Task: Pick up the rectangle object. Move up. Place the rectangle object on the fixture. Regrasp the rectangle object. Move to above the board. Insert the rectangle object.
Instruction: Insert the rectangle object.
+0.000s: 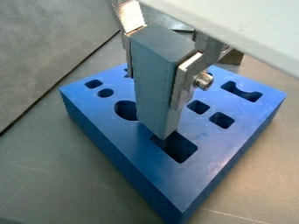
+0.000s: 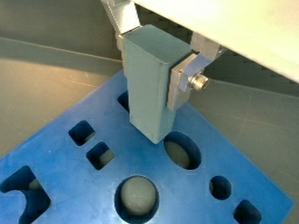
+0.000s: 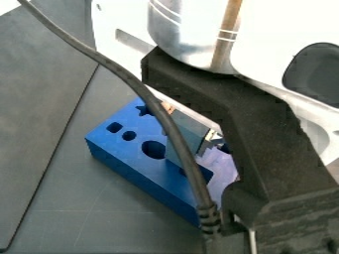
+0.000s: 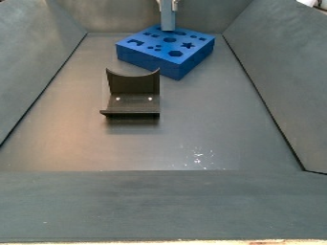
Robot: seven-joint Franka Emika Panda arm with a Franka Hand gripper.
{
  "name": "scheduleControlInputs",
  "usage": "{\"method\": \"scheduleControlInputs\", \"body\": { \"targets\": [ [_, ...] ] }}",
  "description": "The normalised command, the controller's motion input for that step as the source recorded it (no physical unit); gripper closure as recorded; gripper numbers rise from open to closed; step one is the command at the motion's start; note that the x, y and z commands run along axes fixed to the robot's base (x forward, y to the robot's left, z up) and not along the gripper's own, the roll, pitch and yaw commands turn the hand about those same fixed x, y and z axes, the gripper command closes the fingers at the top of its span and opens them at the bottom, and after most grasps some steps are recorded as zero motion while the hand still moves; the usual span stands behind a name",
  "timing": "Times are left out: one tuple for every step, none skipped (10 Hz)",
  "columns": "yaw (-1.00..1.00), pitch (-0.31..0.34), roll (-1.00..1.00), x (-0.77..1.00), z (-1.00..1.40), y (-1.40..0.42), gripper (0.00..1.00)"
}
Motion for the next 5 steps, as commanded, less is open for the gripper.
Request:
{"method": "scheduleControlInputs", "body": {
  "targets": [
    [-0.05, -0.043, 0.28, -0.18, -0.31, -1.00, 1.00],
    [-0.03, -0.126, 0.20, -0.23, -0.53, -1.00, 1.00],
    [0.08, -0.143, -0.01, 0.00, -0.23, -0.11, 1.00],
    [0.00, 0.000, -0.05, 0.00, 0.00, -0.04, 1.00],
    [-0.20, 0.274, -1.00, 0.00, 0.14, 0.04, 1.00]
  ]
}}
